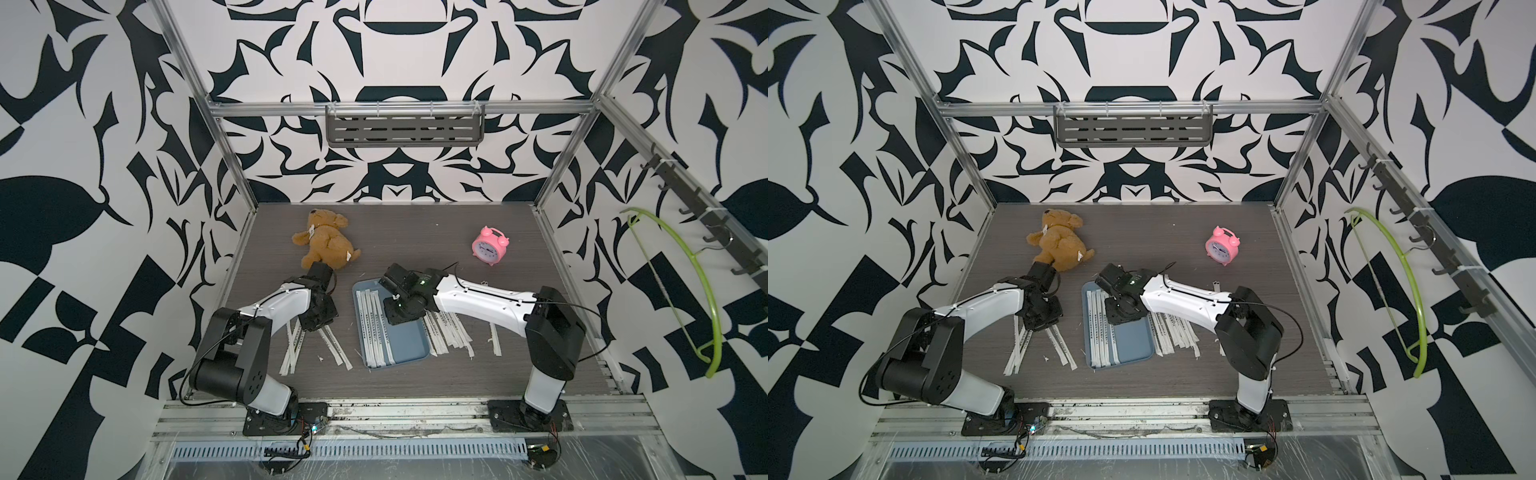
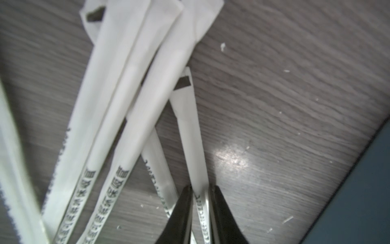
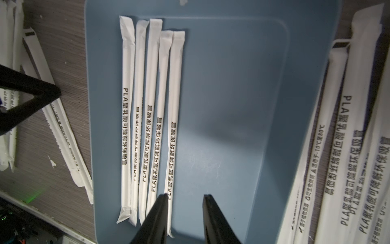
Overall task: Put the straws into the storage box
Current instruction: Pick up the straw from the center of the board, then place the straw in the storage box.
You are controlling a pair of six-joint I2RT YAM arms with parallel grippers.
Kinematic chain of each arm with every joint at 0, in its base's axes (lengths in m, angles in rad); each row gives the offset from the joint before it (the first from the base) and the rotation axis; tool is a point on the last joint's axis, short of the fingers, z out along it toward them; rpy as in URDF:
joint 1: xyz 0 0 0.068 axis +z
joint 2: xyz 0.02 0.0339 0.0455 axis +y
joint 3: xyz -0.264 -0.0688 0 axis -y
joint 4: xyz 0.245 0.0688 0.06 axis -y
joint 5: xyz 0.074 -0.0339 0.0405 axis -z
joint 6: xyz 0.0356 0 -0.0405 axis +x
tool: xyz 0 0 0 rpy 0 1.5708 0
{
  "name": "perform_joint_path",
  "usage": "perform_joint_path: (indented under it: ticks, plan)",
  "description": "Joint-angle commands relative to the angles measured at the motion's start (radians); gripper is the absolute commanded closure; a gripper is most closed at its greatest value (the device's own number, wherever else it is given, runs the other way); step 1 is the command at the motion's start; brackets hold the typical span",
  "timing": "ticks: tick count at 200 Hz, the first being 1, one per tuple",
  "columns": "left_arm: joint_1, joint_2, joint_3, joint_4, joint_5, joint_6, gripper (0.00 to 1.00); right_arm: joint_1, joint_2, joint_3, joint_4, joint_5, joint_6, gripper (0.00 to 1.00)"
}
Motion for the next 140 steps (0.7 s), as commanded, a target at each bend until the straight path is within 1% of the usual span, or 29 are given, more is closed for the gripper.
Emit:
perform_joint_path:
  ticks: [1,27,49,70,82,96,106,127,140]
  plan:
    - [-0.015,0.018,-0.008,0.003,0.009,0.006,0.89,-0.005,-0.009,0.021,-0.006,0.021,-0.007,0.66]
    - [-0.039,-0.037,0.034,-0.042,0.007,0.002,0.93,-0.015,-0.023,0.017,-0.012,0.028,-0.009,0.66]
    - [-0.048,-0.083,0.087,-0.112,-0.01,0.009,0.94,-0.033,-0.048,0.009,-0.019,0.032,-0.014,0.67]
    - [-0.054,-0.154,0.143,-0.191,-0.04,0.009,0.95,-0.055,-0.08,-0.004,-0.028,0.034,-0.02,0.66]
    - [-0.078,-0.2,0.169,-0.212,-0.048,-0.008,0.96,-0.069,-0.098,-0.011,-0.035,0.036,-0.024,0.66]
    - [-0.139,-0.23,0.194,-0.207,-0.051,-0.049,0.97,-0.086,-0.116,-0.021,-0.037,0.036,-0.028,0.67]
    - [-0.208,-0.222,0.215,-0.192,-0.041,-0.081,0.97,-0.1,-0.124,-0.025,-0.04,0.037,-0.032,0.67]
    - [-0.353,-0.144,0.253,-0.116,-0.019,-0.146,0.97,-0.131,-0.137,-0.036,-0.041,0.038,-0.037,0.66]
    - [-0.401,-0.079,0.284,-0.083,-0.015,-0.158,0.97,-0.146,-0.143,-0.04,-0.044,0.034,-0.039,0.67]
